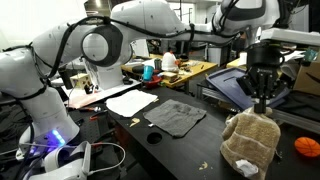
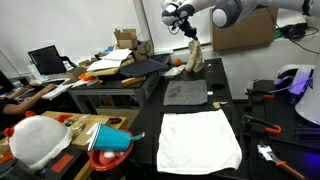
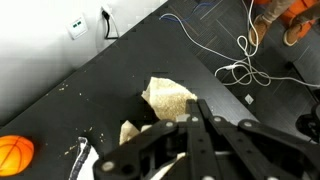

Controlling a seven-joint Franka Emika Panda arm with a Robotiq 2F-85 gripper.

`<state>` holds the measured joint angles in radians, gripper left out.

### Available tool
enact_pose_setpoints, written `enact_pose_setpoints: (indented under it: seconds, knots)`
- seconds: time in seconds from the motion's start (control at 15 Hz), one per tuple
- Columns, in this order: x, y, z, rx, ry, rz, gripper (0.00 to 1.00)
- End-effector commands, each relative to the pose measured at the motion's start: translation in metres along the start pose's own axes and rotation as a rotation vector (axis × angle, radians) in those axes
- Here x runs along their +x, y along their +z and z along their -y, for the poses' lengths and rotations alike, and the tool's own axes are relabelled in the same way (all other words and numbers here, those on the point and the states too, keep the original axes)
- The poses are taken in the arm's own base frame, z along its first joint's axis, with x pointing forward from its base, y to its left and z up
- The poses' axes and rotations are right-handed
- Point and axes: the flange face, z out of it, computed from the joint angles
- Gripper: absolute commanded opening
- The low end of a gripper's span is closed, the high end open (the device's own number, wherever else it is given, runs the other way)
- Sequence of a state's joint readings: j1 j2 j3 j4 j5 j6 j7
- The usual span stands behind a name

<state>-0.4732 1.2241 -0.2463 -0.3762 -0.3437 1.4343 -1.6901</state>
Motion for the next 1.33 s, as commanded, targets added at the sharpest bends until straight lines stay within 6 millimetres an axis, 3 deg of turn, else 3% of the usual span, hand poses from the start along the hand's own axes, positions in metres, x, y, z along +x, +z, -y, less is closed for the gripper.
enact_pose_setpoints:
  seconds: [0.0,0.33,0.53,0.6,0.67,1.0,1.27]
  knots:
    - [0.0,-0.004,0.004,0.024,-0.085,0.026,0.01]
    - [-0.002,0.0,0.007,0.051,0.012,0.029,0.01]
    - [-0.004,0.003,0.008,0.055,0.167,0.019,0.01]
    - [0.031,0.017,-0.002,0.053,0.226,0.025,0.01]
    - [0.028,0.022,-0.004,0.049,0.285,0.004,0.01]
    - [0.073,0.067,-0.023,0.023,0.55,-0.006,0.01]
    - [0.077,0.106,-0.035,-0.027,0.747,0.009,0.01]
